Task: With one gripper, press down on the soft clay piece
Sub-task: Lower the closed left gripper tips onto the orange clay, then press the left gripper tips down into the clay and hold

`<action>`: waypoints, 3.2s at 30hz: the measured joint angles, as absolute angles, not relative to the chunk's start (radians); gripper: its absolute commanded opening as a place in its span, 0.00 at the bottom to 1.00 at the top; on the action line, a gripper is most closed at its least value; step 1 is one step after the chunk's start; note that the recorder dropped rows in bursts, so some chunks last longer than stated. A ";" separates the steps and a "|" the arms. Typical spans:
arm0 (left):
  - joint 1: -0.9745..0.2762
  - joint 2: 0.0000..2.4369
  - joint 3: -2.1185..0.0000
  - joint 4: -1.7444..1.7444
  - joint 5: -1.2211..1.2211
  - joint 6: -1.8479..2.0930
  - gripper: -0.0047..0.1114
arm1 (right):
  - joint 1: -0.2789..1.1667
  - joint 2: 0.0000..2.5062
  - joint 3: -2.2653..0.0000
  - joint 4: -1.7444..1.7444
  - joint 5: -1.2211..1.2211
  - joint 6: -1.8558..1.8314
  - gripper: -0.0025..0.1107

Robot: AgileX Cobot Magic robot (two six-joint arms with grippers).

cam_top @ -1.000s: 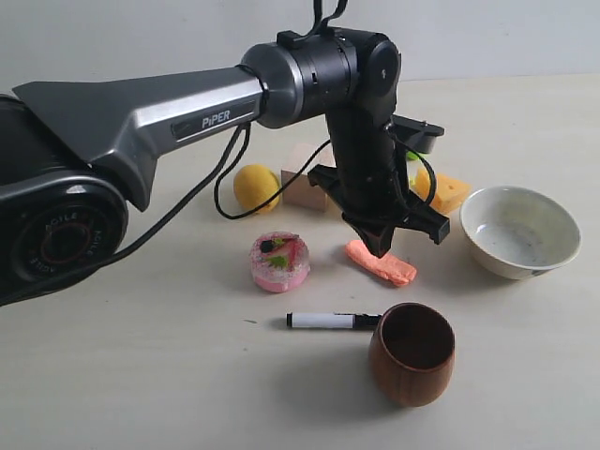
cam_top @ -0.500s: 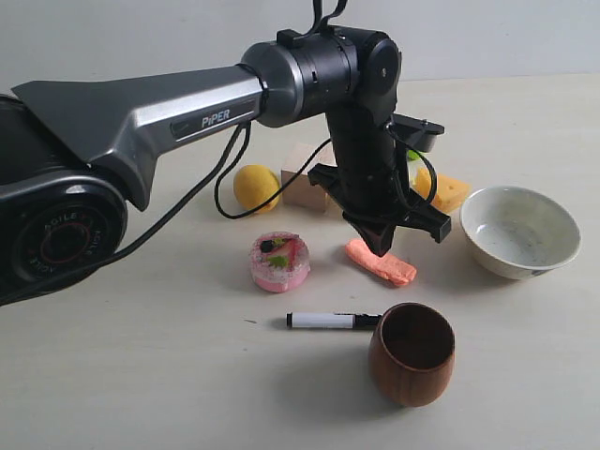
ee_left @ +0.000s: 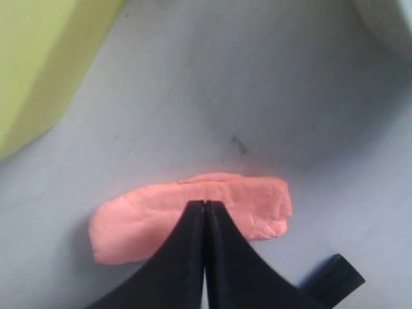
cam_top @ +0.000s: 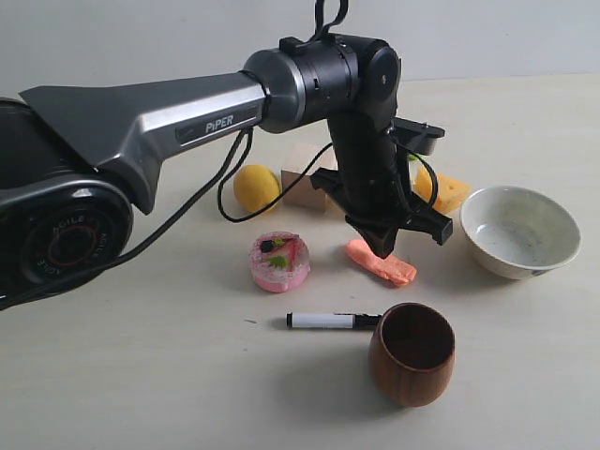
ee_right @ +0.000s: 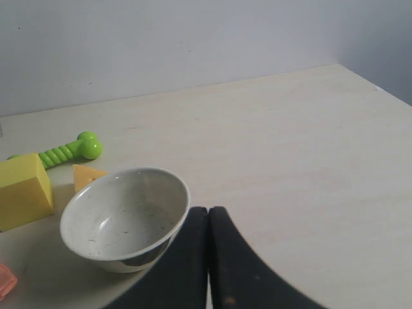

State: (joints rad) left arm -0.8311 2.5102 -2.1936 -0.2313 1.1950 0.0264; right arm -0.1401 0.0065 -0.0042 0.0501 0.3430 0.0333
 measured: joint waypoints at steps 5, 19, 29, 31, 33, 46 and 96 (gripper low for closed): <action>-0.831 2.510 -2.194 -0.227 1.195 0.026 0.04 | -0.140 0.006 -0.004 0.050 0.343 0.033 0.02; -0.831 2.531 -2.194 -0.218 1.193 0.026 0.04 | -0.140 0.006 -0.004 0.050 0.343 0.033 0.02; -0.831 2.544 -2.201 -0.222 1.197 0.026 0.04 | -0.140 0.006 -0.004 0.050 0.343 0.033 0.02; -0.831 2.547 -2.204 -0.224 1.199 0.026 0.04 | -0.140 0.006 -0.004 0.050 0.343 0.033 0.02; -0.831 2.549 -2.206 -0.227 1.201 0.026 0.04 | -0.140 0.006 -0.004 0.050 0.343 0.033 0.02; -0.831 2.555 -2.208 -0.227 1.203 0.026 0.04 | -0.140 0.006 -0.004 0.050 0.343 0.033 0.02; -0.822 2.609 -2.240 -0.261 1.235 0.010 0.04 | -0.140 0.006 -0.004 0.050 0.343 0.033 0.02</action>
